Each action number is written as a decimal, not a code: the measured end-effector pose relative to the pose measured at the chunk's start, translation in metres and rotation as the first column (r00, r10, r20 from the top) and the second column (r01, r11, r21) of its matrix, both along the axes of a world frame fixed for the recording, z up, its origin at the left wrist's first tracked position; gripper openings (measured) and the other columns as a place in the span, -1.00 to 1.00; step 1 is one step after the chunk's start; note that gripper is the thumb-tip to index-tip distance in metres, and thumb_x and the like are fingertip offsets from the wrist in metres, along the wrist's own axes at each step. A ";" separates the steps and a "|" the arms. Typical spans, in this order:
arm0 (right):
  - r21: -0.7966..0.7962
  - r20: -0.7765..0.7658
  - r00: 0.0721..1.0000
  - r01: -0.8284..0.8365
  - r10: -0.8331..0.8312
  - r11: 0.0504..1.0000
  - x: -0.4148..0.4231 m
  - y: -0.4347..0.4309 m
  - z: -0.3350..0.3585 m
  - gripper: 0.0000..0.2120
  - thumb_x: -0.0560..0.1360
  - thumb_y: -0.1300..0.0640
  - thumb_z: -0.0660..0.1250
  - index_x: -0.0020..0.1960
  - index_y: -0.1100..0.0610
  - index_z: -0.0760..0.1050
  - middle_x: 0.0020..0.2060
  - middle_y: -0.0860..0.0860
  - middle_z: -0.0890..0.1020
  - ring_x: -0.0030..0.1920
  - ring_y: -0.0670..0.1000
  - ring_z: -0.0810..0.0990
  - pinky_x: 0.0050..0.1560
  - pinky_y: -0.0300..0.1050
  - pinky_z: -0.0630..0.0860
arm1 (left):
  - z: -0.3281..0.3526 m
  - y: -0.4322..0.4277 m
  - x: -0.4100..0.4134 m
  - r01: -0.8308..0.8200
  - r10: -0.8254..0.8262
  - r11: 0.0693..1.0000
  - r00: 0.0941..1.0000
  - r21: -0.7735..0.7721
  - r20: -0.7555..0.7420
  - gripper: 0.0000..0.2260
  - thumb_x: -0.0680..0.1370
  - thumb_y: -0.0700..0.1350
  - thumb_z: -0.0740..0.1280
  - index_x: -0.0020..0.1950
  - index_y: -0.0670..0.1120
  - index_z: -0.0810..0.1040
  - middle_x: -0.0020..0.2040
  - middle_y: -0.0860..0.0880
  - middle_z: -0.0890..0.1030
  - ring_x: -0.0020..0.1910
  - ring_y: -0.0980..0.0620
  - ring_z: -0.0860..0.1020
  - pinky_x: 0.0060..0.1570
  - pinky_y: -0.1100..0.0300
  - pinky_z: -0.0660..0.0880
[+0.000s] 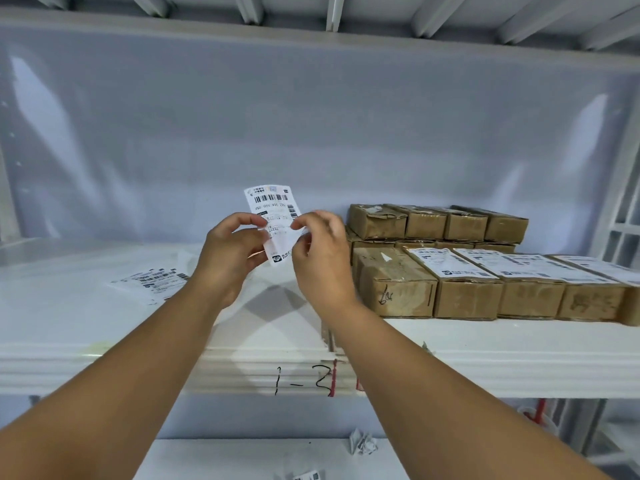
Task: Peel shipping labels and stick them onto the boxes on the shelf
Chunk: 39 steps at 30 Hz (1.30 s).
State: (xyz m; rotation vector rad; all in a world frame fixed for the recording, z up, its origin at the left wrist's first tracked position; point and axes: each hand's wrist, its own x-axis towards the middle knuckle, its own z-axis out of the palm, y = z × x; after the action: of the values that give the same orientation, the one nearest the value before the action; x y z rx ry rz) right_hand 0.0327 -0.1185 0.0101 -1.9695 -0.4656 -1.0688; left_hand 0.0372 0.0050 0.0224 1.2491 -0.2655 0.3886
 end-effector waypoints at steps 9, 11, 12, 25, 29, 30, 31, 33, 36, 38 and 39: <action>-0.075 0.074 0.985 0.164 -0.158 0.984 -0.019 -0.097 0.036 -0.82 0.41 0.41 0.28 -0.09 0.21 0.58 -0.03 -0.01 0.50 -0.11 -0.10 0.44 -0.10 -0.62 0.24 | 0.026 -0.066 -0.007 0.179 -0.181 0.983 0.982 0.030 0.052 -0.83 0.54 -0.39 0.23 -0.11 -0.18 0.55 -0.03 -0.14 0.64 -0.19 0.02 0.66 -0.17 0.21 0.61; -0.069 0.074 0.979 0.195 -0.190 0.978 -0.019 -0.118 0.034 -0.82 0.39 0.43 0.28 -0.12 0.22 0.58 0.02 0.03 0.59 -0.07 -0.05 0.51 -0.09 -0.61 0.26 | 0.025 -0.085 -0.008 0.186 -0.189 0.980 0.982 0.074 0.027 -0.83 0.54 -0.39 0.23 -0.11 -0.19 0.56 -0.04 -0.12 0.63 -0.23 0.06 0.66 -0.24 0.27 0.59; -0.069 0.062 0.979 0.201 -0.197 0.977 -0.019 -0.127 0.031 -0.82 0.39 0.43 0.28 -0.12 0.23 0.58 0.04 0.04 0.61 -0.06 -0.05 0.54 -0.08 -0.60 0.28 | 0.024 -0.093 -0.008 0.178 -0.180 0.979 0.983 0.102 0.017 -0.83 0.55 -0.39 0.23 -0.12 -0.19 0.57 -0.05 -0.10 0.64 -0.25 0.08 0.66 -0.27 0.28 0.58; -0.291 0.067 0.965 0.262 -0.253 0.920 -0.020 -0.171 -0.015 -0.78 0.44 0.37 0.27 0.00 0.16 0.59 -0.03 0.05 0.67 -0.05 0.07 0.61 -0.04 -0.06 0.52 | -0.002 -0.120 0.010 0.043 -0.059 0.933 0.998 0.357 0.036 -0.87 0.51 -0.25 0.35 -0.13 -0.08 0.66 -0.05 -0.03 0.67 -0.08 0.05 0.65 -0.05 0.23 0.59; -0.308 0.182 0.950 0.299 -0.253 0.903 -0.019 -0.170 -0.017 -0.80 0.40 0.37 0.30 -0.07 0.17 0.61 -0.16 0.06 0.68 -0.21 0.11 0.64 -0.23 0.02 0.59 | -0.006 -0.119 0.018 0.031 -0.048 0.924 0.998 0.381 0.036 -0.88 0.51 -0.22 0.36 -0.16 -0.05 0.67 -0.05 -0.02 0.68 -0.05 0.03 0.64 0.01 0.18 0.56; -0.299 0.178 0.951 0.296 -0.252 0.907 -0.019 -0.170 -0.017 -0.80 0.39 0.37 0.30 -0.07 0.17 0.62 -0.16 0.05 0.69 -0.20 0.10 0.64 -0.19 -0.02 0.59 | -0.007 -0.120 0.018 0.034 -0.053 0.919 0.998 0.394 0.039 -0.88 0.51 -0.21 0.36 -0.16 -0.05 0.66 -0.07 -0.02 0.68 -0.05 0.02 0.64 0.02 0.17 0.55; -0.292 0.167 0.953 0.293 -0.253 0.910 -0.019 -0.170 -0.018 -0.79 0.39 0.38 0.31 -0.07 0.17 0.62 -0.15 0.05 0.69 -0.17 0.08 0.65 -0.13 -0.08 0.57 | -0.008 -0.120 0.019 0.039 -0.062 0.914 0.997 0.403 0.043 -0.89 0.51 -0.21 0.37 -0.15 -0.05 0.66 -0.08 -0.02 0.68 -0.06 0.02 0.64 0.03 0.17 0.54; -0.286 0.154 0.954 0.291 -0.256 0.913 -0.020 -0.171 -0.017 -0.79 0.40 0.38 0.32 -0.06 0.17 0.63 -0.12 0.04 0.69 -0.12 0.04 0.64 -0.05 -0.26 0.45 | -0.010 -0.120 0.020 0.049 -0.076 0.910 0.996 0.411 0.050 -0.91 0.50 -0.21 0.37 -0.14 -0.06 0.66 -0.09 -0.02 0.68 -0.06 0.02 0.63 0.03 0.17 0.54; -0.276 0.127 0.960 0.278 -0.251 0.920 -0.021 -0.171 -0.017 -0.79 0.43 0.37 0.31 -0.03 0.18 0.64 -0.09 0.05 0.68 -0.10 0.03 0.63 -0.04 -0.34 0.39 | -0.011 -0.120 0.021 0.047 -0.079 0.905 0.995 0.423 0.058 -0.89 0.50 -0.23 0.38 -0.15 -0.03 0.64 -0.07 0.00 0.67 -0.02 0.02 0.62 0.06 0.18 0.53; -0.260 0.138 0.962 0.265 -0.236 0.928 -0.021 -0.171 -0.017 -0.79 0.42 0.38 0.30 -0.05 0.20 0.64 -0.11 0.07 0.69 -0.14 0.04 0.63 -0.06 -0.35 0.38 | -0.012 -0.120 0.020 0.049 -0.085 0.899 0.994 0.435 0.063 -0.86 0.49 -0.26 0.38 -0.16 -0.02 0.63 -0.06 -0.01 0.66 0.00 0.02 0.61 0.09 0.17 0.53; -0.258 0.156 0.961 0.264 -0.229 0.929 -0.021 -0.171 -0.017 -0.80 0.40 0.39 0.30 -0.07 0.20 0.64 -0.13 0.07 0.69 -0.16 0.04 0.64 -0.06 -0.36 0.38 | -0.013 -0.119 0.020 0.046 -0.084 0.894 0.994 0.445 0.067 -0.85 0.49 -0.27 0.38 -0.16 -0.02 0.63 -0.04 -0.02 0.66 0.01 0.01 0.61 0.10 0.16 0.52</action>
State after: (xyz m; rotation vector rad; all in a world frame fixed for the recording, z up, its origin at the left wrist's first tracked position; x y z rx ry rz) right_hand 0.0118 -0.2891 -0.0072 -2.2623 -0.4617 -1.3508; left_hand 0.0577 -0.1144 0.0096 1.6706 -0.4875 0.3326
